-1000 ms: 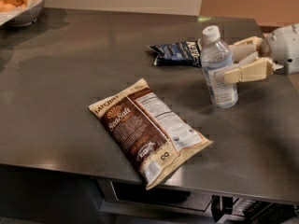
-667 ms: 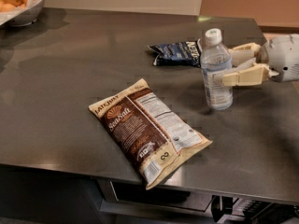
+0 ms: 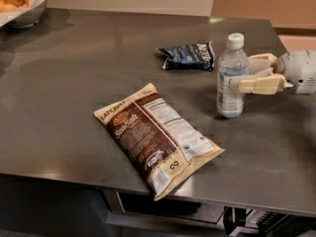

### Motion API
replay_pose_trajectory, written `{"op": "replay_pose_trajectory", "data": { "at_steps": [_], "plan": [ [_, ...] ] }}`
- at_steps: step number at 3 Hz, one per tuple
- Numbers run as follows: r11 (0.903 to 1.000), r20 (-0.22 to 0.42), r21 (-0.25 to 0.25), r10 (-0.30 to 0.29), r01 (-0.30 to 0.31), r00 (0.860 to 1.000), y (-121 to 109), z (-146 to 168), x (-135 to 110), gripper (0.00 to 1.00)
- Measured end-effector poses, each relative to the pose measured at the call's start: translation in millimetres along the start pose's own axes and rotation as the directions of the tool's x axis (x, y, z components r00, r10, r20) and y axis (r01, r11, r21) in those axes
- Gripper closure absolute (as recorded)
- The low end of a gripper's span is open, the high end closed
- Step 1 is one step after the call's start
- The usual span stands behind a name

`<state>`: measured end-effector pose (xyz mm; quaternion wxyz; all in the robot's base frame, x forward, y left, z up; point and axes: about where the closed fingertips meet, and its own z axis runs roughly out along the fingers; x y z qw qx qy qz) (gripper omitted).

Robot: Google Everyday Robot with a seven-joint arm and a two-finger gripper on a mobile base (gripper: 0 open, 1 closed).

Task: Place blue plastic bottle upright

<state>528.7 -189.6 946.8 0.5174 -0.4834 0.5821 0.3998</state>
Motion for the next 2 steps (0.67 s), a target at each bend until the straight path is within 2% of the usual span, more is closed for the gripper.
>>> {"op": "replay_pose_trajectory", "data": {
  "at_steps": [2],
  "plan": [
    [0.9966,0.109,0.038,0.069,-0.074,0.992,-19.8,-12.3,9.8,1.00]
  ]
}}
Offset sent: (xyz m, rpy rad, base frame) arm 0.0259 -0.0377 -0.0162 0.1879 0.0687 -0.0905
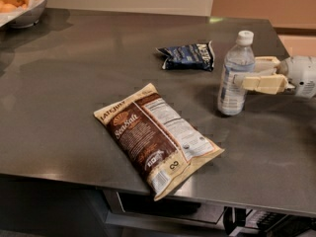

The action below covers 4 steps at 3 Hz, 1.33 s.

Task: Place blue plastic bottle upright

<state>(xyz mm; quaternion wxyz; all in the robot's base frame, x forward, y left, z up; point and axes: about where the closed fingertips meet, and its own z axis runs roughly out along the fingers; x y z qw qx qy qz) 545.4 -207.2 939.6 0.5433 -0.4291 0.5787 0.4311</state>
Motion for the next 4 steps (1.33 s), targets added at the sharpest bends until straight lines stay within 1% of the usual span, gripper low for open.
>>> {"op": "replay_pose_trajectory", "data": {
  "at_steps": [1,2,3,4],
  "plan": [
    [0.9998,0.030,0.018,0.011,-0.011,1.000,-7,-6,5,1.00],
    [0.9990,0.041,0.044,0.009,-0.011,0.999,-11,-11,10,0.84],
    [0.9980,0.040,0.060,0.016,-0.018,0.999,-14,-15,17,0.61],
    [0.9984,0.041,0.054,0.015,-0.017,0.999,-14,-12,16,0.37]
  ]
}}
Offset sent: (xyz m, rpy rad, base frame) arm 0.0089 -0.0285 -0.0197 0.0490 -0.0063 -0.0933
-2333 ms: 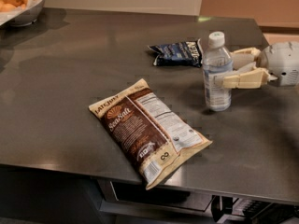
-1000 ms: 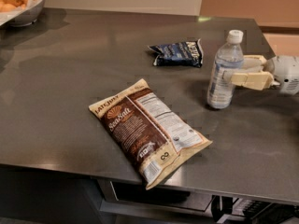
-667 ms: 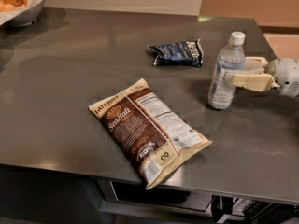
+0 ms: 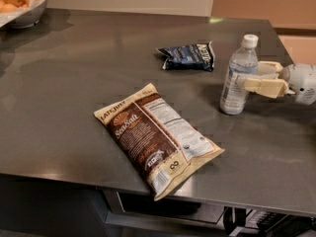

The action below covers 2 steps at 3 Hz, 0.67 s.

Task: Place blue plastic bottle upright

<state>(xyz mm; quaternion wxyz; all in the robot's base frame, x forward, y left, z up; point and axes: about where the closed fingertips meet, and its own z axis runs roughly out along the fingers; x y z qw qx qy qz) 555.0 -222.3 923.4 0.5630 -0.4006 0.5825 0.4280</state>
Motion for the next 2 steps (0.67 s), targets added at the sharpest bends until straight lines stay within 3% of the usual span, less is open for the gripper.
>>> {"op": "replay_pose_trajectory", "data": {
  "at_steps": [1,2],
  "plan": [
    [1.0000,0.000,-0.005,-0.001,0.001,1.000,0.4,2.8,-0.6,0.13],
    [1.0000,0.001,-0.009,-0.001,0.001,1.000,0.7,5.4,-1.1,0.00]
  ]
}}
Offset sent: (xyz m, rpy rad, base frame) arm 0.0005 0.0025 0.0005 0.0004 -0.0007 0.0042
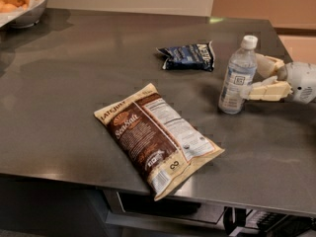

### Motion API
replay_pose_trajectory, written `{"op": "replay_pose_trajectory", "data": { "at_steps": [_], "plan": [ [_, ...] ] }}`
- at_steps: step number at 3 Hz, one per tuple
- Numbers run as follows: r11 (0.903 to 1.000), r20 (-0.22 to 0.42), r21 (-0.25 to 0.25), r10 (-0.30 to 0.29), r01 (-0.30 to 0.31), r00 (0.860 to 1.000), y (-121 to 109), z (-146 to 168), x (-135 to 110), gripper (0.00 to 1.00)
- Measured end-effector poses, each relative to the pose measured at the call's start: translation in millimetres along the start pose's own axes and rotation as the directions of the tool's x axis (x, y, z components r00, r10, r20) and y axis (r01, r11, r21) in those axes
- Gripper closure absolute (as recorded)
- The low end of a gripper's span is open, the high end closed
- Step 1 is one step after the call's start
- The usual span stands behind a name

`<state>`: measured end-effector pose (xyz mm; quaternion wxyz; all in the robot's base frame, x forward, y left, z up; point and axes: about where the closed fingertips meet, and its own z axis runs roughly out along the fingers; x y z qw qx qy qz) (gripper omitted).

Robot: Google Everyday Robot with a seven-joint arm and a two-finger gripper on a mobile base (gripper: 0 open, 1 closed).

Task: Place blue plastic bottle upright

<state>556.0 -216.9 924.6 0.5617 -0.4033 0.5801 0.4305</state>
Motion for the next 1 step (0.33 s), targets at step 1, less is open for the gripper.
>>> {"op": "replay_pose_trajectory", "data": {
  "at_steps": [1],
  "plan": [
    [1.0000,0.000,0.000,0.000,0.000,1.000,0.0,0.0,0.0,0.00]
  ]
}}
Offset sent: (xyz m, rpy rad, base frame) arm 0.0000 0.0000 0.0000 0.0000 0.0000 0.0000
